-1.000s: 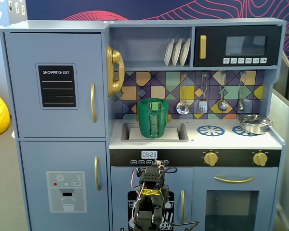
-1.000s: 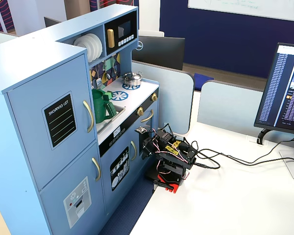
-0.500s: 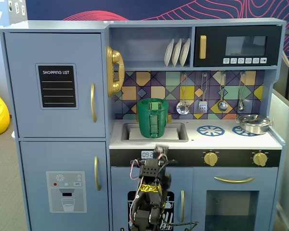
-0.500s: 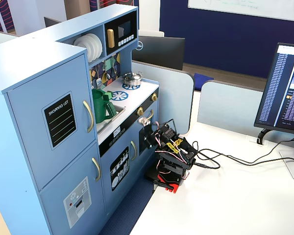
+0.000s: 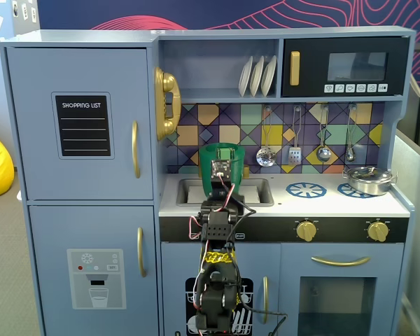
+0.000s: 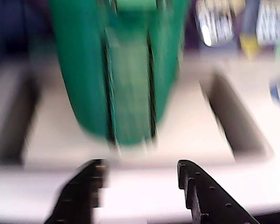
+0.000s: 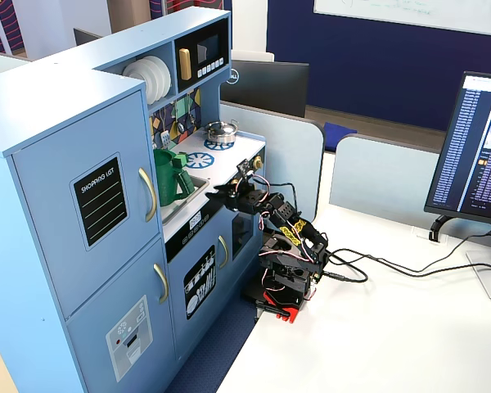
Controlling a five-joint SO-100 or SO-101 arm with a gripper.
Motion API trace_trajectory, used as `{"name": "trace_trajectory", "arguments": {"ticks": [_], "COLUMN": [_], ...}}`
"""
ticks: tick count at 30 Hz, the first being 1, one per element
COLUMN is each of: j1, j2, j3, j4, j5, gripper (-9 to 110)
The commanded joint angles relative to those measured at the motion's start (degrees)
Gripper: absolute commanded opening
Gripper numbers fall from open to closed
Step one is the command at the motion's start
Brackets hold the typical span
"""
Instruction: Take off the lid from the green recipient and place it on the counter
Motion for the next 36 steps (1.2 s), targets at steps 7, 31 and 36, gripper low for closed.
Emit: {"name": "trace_trajectory", "arguments": {"ticks": [7, 31, 36], "j1": [-0.18, 2.72, 2.02], "j2": [-11.78, -36.04, -40.25], "j3": [-11.34, -32.17, -36.21], "j4": [-11.69, -16.7, -16.96], "j5": [2.02, -2.46, -3.34], "gripper": [31, 31, 31]}}
